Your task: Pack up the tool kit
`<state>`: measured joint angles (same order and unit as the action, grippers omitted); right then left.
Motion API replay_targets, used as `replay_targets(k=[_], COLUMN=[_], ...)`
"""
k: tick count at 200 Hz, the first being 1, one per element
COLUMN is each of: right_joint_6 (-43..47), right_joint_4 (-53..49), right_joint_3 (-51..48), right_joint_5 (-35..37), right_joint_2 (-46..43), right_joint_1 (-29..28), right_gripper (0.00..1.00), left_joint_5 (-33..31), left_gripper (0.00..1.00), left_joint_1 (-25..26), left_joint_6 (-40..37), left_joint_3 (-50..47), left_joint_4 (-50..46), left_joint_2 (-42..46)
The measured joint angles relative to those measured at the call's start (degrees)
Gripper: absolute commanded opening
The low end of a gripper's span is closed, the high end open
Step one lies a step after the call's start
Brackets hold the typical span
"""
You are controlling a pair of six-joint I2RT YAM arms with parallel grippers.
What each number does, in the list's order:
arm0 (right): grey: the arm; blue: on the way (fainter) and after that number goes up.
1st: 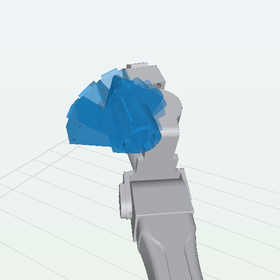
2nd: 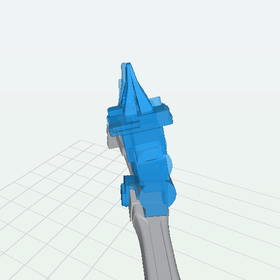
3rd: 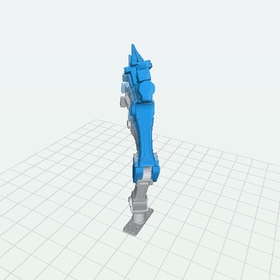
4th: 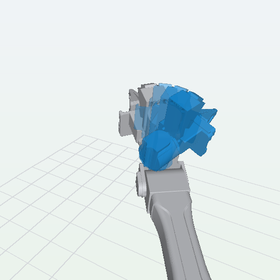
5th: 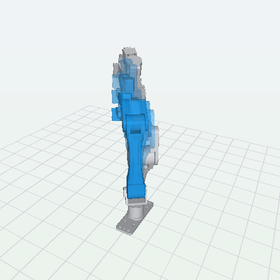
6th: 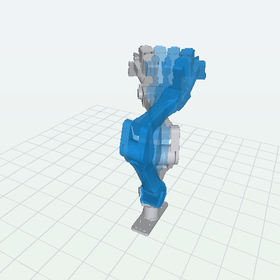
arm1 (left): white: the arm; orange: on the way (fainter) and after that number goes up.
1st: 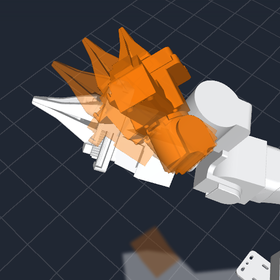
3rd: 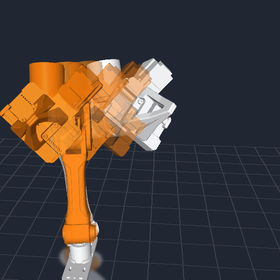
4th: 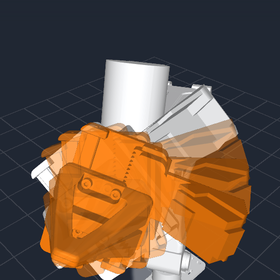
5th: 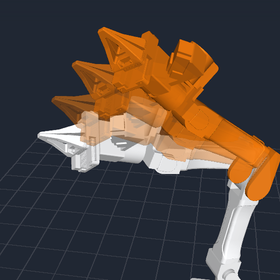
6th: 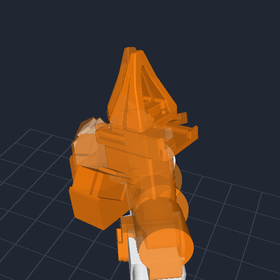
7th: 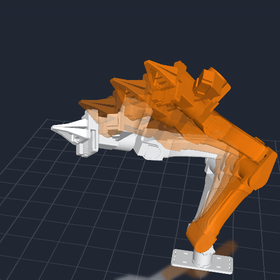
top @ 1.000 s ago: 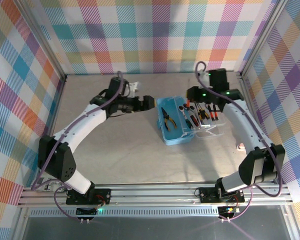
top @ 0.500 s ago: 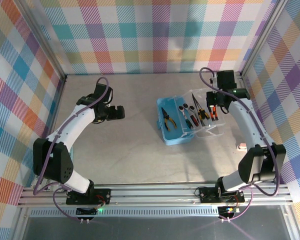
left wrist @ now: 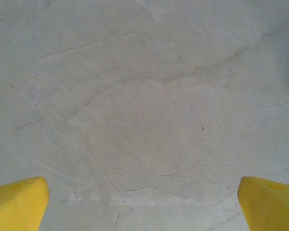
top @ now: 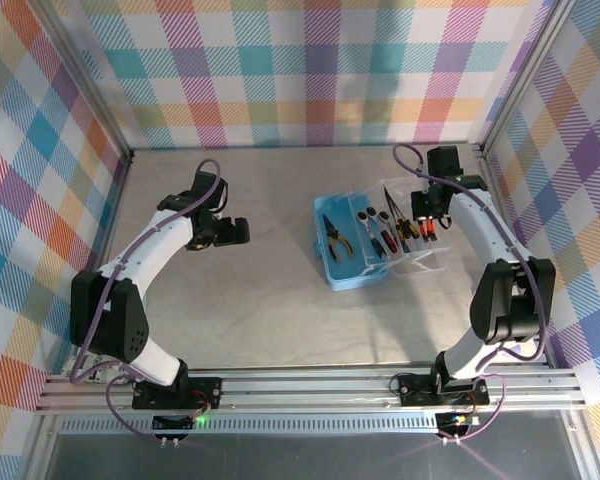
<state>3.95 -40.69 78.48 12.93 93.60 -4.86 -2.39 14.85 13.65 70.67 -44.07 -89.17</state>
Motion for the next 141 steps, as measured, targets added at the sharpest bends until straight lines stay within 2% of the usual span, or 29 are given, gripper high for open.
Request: replay_targets(k=[50,85,105,129,141], right_joint_6=[0.13,0.94,0.76,-0.85,-2.45], right_joint_4=[0.59,-0.24,-1.27,-2.43,-2.56], right_joint_3=[0.0,0.02,0.02,-0.24,-1.42], right_joint_5=[-0.35,-2.12,-3.58,-5.75,-7.45], right_joint_2=[1.18,0.11,-2.82,-8.72,-12.66], right_joint_1=[0.09,0.09,0.09,0.09,0.09], right_gripper=[0.21,0.48,0.67,0.99,0.99], left_joint_5=[0.42,1.05,1.49,1.81,1.9], left_gripper=[1.0,1.0,1.0,1.0,1.0], left_joint_1=[0.0,0.0,0.0,0.0,0.02], left_joint_6=[0.0,0.0,0.0,0.0,0.0], left_joint_3=[0.02,0.02,0.02,0.02,0.02], left_joint_4=[0.57,0.72,0.74,0.96,1.11], left_joint_2=[-0.66,-1.18,-1.7,-2.21,-2.38])
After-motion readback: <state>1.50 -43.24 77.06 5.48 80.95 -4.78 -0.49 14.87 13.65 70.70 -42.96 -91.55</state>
